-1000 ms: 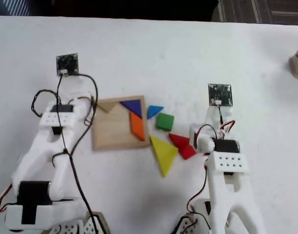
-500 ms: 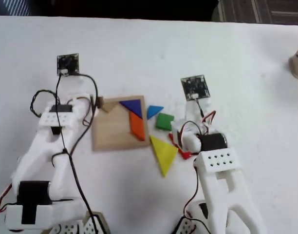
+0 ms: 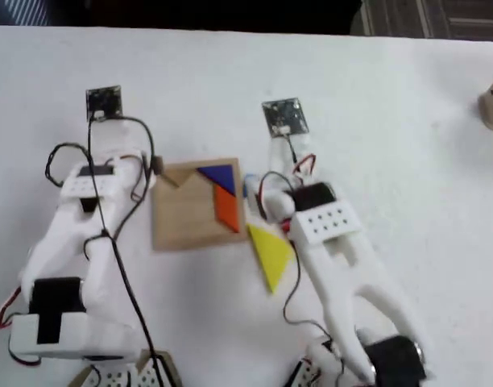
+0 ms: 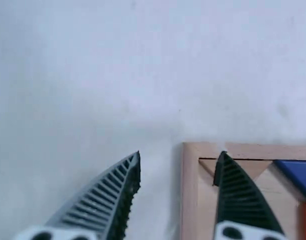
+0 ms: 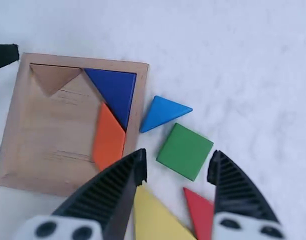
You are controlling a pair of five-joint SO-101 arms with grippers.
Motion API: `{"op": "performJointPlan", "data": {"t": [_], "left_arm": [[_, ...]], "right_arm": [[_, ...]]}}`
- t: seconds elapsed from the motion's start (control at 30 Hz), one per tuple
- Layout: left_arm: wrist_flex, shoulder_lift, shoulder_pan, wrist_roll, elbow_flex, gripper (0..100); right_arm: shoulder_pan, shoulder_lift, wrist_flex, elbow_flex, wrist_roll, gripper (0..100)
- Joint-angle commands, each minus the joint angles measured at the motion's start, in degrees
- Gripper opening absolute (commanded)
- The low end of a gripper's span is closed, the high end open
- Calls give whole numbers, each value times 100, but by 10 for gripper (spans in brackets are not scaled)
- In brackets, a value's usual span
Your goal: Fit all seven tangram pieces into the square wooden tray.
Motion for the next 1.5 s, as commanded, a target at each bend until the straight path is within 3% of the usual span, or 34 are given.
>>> {"op": "performJointPlan", "data": {"t": [0.0, 0.7, 0.93, 1.07, 1.27, 1.47], "left_arm": [[-123, -4, -92, -88, -387, 248], [-123, 22, -57, -88, -413, 248], [-132, 22, -57, -97, -413, 250], [-132, 22, -57, -97, -413, 250], [-132, 22, -57, -123, -413, 250], [-141, 31, -57, -123, -413, 251]], "right_arm": [[-40, 646, -119, -756, -70, 205], [-295, 3890, -286, -2989, -79, 205], [-136, 4418, -277, -3473, -1073, 205], [-127, 4462, 356, -3763, -1055, 205], [-242, 4092, 1578, -4211, -79, 205], [-347, 4022, 1569, -3912, -897, 205]]}}
